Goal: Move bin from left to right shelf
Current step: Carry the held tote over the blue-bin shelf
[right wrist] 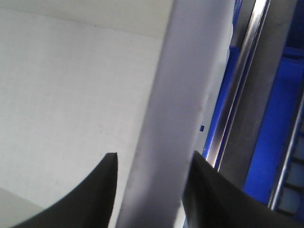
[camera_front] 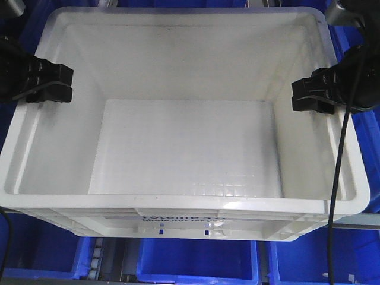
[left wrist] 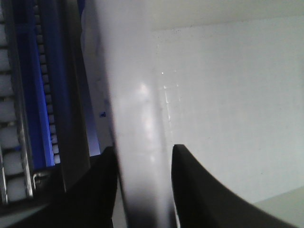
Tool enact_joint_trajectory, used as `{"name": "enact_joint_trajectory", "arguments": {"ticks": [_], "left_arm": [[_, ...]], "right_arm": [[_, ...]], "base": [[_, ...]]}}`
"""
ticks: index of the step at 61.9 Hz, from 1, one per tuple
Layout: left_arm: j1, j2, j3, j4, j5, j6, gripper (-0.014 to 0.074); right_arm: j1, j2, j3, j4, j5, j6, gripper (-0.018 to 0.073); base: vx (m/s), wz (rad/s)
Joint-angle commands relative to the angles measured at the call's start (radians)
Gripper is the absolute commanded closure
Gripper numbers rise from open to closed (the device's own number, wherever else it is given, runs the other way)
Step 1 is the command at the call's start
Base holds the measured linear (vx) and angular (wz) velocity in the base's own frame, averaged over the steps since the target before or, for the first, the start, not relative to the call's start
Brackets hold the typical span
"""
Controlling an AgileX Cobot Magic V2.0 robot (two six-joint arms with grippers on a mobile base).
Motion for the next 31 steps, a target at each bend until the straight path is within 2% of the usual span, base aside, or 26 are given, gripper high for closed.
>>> {"name": "enact_joint_trajectory", "arguments": {"ticks": [1, 31], "left_arm": [[-0.006, -0.053, -0.040, -0.055, -0.067, 0.047, 0.0601], [-0.006, -0.053, -0.040, -0.055, -0.068, 0.047, 0.0601]], "right_arm": [[-0.006, -0.031, -0.034, -0.017, -0.090, -0.015, 0.0564], [-0.006, -0.031, -0.034, -0.017, -0.090, -0.015, 0.0564]], "base": [[0.22, -0.18], [0.15, -0.07]]}}
